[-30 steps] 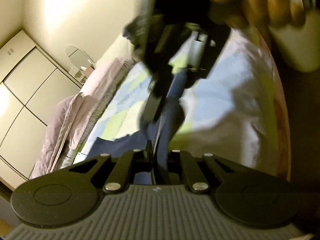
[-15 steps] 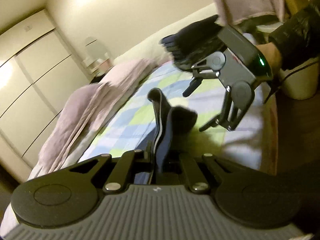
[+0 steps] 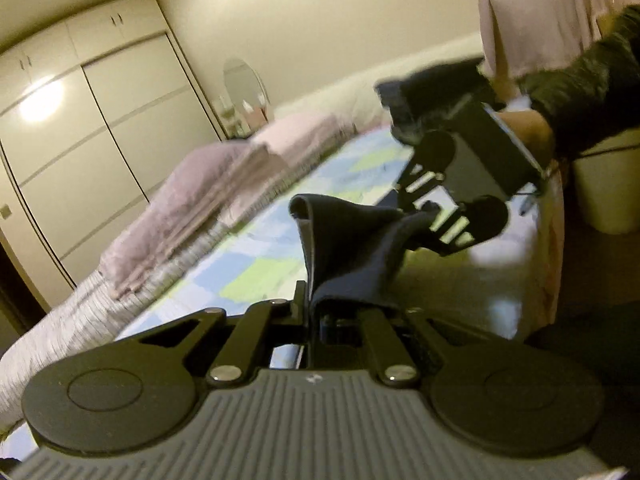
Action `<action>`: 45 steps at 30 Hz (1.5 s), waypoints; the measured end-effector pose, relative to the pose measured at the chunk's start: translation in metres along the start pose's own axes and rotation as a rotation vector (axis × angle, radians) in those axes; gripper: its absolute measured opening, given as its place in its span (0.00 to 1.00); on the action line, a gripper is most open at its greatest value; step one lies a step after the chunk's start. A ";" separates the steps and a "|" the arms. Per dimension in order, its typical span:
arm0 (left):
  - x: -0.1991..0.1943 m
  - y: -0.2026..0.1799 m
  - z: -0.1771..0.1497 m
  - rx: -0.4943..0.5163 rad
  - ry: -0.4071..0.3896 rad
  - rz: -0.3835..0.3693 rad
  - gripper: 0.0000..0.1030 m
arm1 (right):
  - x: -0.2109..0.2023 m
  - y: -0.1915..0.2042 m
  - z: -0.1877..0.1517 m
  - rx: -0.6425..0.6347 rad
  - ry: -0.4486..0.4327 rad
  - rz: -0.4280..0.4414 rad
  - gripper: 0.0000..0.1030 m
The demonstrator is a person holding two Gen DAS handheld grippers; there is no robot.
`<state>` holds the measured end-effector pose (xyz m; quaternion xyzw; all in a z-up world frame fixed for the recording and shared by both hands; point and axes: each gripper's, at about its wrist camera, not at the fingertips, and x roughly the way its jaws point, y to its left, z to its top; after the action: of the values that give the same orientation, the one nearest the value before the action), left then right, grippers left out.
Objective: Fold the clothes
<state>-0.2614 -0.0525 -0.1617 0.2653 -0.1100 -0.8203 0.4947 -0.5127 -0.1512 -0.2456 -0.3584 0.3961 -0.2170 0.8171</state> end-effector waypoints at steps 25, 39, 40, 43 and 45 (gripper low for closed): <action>0.047 0.125 -0.083 -0.586 0.245 0.009 0.04 | 0.032 -0.050 0.093 0.176 0.143 0.449 0.17; 0.088 0.192 -0.163 -0.871 0.383 0.141 0.15 | 0.089 -0.104 0.000 1.034 0.190 0.274 0.54; 0.085 0.188 -0.158 -0.860 0.371 0.124 0.15 | 0.089 -0.111 -0.017 1.131 0.170 0.299 0.54; 0.096 0.170 -0.144 -0.822 0.354 0.028 0.15 | 0.063 -0.113 -0.043 1.393 0.120 0.368 0.53; 0.108 0.156 -0.133 -0.794 0.347 -0.041 0.16 | 0.080 -0.118 -0.056 1.497 0.106 0.396 0.53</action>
<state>-0.1115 -0.2110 -0.2392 0.1904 0.3040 -0.7520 0.5530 -0.5186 -0.3024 -0.2193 0.3774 0.2394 -0.2937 0.8450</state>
